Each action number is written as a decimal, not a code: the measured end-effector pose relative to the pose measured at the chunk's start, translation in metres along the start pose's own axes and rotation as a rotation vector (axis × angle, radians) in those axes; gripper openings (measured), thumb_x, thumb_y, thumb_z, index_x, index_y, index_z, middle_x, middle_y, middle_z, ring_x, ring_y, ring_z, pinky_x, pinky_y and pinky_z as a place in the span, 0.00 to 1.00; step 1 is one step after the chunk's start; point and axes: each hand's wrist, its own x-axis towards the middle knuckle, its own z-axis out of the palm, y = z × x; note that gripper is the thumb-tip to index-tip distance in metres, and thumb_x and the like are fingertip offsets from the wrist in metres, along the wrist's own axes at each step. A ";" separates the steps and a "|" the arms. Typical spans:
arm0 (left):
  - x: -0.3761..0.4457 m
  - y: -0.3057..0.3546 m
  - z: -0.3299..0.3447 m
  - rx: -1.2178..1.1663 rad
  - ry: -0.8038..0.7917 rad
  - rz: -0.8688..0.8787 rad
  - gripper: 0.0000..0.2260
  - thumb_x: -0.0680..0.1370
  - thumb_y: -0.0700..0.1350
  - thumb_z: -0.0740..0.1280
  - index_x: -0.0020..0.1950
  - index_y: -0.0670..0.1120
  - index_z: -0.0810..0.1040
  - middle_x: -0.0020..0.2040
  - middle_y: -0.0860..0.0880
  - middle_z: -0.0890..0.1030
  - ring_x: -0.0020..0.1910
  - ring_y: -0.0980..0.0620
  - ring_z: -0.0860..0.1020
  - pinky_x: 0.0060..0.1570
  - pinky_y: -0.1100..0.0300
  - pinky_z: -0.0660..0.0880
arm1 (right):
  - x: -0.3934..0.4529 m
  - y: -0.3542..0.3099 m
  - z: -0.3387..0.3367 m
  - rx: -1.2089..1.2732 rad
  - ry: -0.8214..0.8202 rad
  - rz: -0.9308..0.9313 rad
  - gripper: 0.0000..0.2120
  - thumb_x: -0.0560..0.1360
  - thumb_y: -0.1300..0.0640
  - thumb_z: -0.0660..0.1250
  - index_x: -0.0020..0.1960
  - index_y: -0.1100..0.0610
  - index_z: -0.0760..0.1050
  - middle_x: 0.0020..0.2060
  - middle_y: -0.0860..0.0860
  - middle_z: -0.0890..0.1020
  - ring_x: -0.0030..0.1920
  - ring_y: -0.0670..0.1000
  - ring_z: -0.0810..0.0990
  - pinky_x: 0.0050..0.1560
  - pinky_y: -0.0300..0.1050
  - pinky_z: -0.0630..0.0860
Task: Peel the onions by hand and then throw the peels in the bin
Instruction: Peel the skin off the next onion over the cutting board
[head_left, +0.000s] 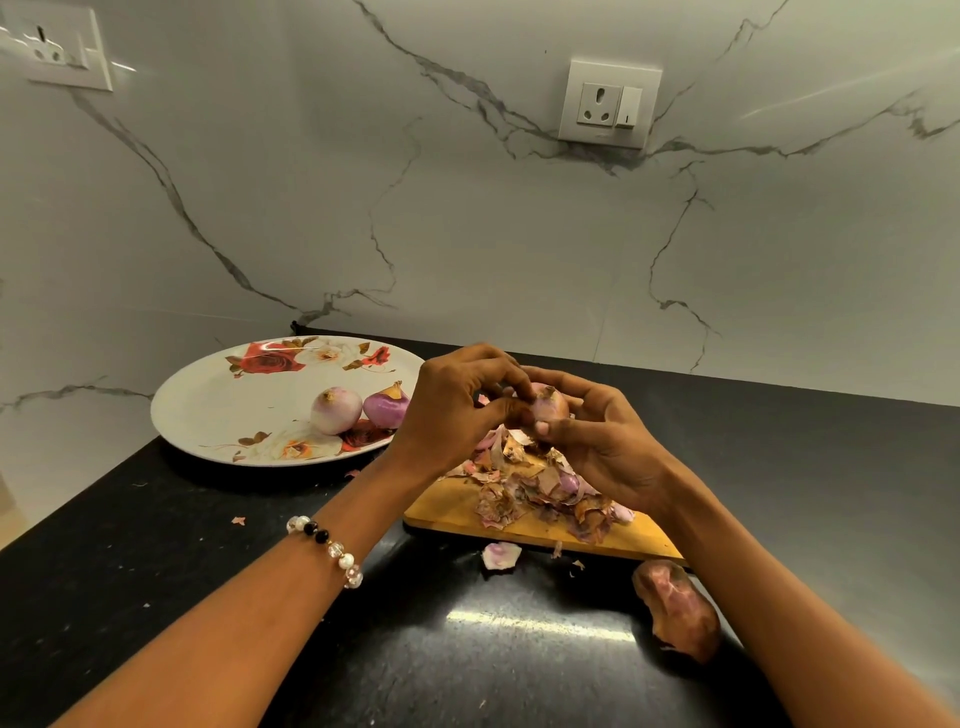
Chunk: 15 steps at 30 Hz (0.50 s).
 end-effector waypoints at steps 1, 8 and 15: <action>0.000 -0.001 0.000 0.018 -0.011 0.012 0.06 0.69 0.36 0.76 0.44 0.41 0.84 0.45 0.46 0.82 0.41 0.55 0.79 0.42 0.73 0.75 | 0.000 0.000 0.001 -0.030 0.008 0.002 0.29 0.65 0.69 0.73 0.66 0.62 0.74 0.62 0.65 0.77 0.60 0.62 0.79 0.58 0.52 0.79; -0.001 -0.008 0.001 0.113 -0.097 0.045 0.05 0.70 0.35 0.74 0.45 0.42 0.83 0.48 0.46 0.79 0.44 0.56 0.76 0.42 0.75 0.73 | -0.001 0.001 0.001 -0.151 0.031 0.013 0.25 0.69 0.75 0.67 0.64 0.60 0.75 0.59 0.61 0.80 0.59 0.63 0.79 0.61 0.56 0.77; -0.002 -0.005 0.005 0.083 -0.055 0.020 0.06 0.71 0.35 0.73 0.45 0.42 0.81 0.47 0.47 0.79 0.39 0.58 0.75 0.41 0.77 0.72 | 0.000 0.000 -0.003 -0.156 0.066 0.008 0.26 0.68 0.69 0.69 0.66 0.61 0.74 0.62 0.63 0.78 0.62 0.66 0.76 0.65 0.62 0.73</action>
